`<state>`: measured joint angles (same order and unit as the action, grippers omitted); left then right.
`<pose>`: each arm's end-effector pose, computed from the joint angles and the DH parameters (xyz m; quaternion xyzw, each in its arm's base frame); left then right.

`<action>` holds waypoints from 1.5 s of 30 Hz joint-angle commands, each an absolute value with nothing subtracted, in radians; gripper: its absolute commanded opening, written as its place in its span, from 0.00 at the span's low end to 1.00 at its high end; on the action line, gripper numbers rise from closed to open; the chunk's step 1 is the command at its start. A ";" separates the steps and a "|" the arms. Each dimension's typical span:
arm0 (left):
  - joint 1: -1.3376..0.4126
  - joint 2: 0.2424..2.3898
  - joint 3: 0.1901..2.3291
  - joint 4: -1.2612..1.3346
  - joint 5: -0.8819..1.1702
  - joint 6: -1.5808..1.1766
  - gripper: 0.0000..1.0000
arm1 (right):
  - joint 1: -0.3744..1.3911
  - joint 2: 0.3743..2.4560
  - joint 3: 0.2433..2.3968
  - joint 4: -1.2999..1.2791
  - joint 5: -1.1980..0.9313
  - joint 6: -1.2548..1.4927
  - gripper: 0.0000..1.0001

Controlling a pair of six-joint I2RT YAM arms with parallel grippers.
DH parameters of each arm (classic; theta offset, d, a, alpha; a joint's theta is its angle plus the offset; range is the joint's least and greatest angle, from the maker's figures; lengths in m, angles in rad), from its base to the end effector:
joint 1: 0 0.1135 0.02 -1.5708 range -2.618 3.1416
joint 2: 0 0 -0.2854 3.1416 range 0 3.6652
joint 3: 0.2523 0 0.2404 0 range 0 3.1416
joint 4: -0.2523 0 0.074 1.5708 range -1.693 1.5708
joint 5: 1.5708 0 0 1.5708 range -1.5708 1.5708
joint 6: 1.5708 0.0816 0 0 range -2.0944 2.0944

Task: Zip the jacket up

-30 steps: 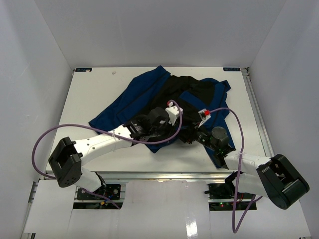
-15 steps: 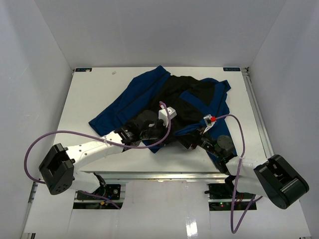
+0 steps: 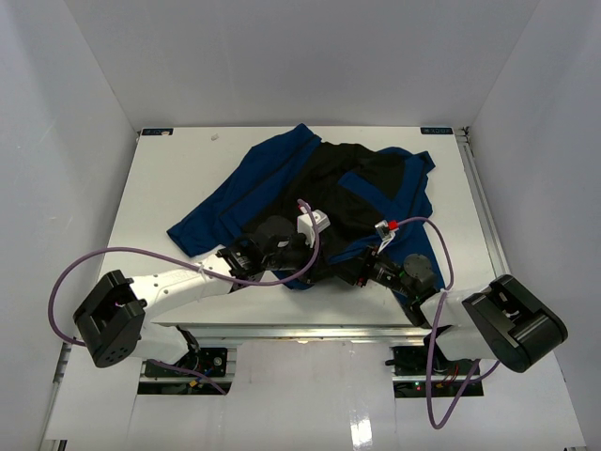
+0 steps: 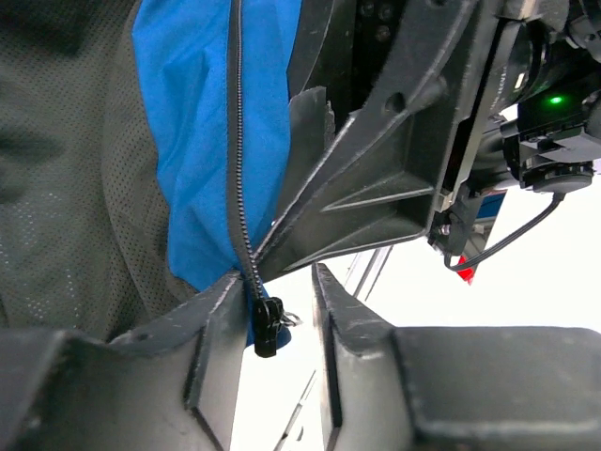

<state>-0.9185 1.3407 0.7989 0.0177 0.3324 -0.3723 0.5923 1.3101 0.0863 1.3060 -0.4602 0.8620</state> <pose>0.1707 -0.2674 0.2471 0.3100 0.8003 -0.4110 0.3076 0.1695 0.1577 0.2028 -0.0776 0.6762 0.5915 0.4323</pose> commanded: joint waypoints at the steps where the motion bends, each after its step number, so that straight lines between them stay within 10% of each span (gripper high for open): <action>1: -0.933 1.307 0.777 0.138 0.396 -0.395 0.46 | 0.606 1.312 0.130 1.734 -0.490 0.871 0.25; 9: -0.933 1.254 0.755 0.126 0.388 -0.391 0.47 | 0.607 1.295 0.140 1.687 -0.486 0.857 0.08; 19: -0.933 1.232 0.699 0.227 0.466 -0.427 0.21 | 0.607 1.279 0.115 1.744 -0.484 0.892 0.45; 27: -0.933 1.233 0.679 0.300 0.526 -0.465 0.02 | 0.607 1.247 0.098 1.753 -0.453 0.894 0.54; 45: -0.933 1.129 0.655 0.328 0.470 -0.515 0.00 | 0.608 1.176 0.073 1.870 -0.430 0.947 0.54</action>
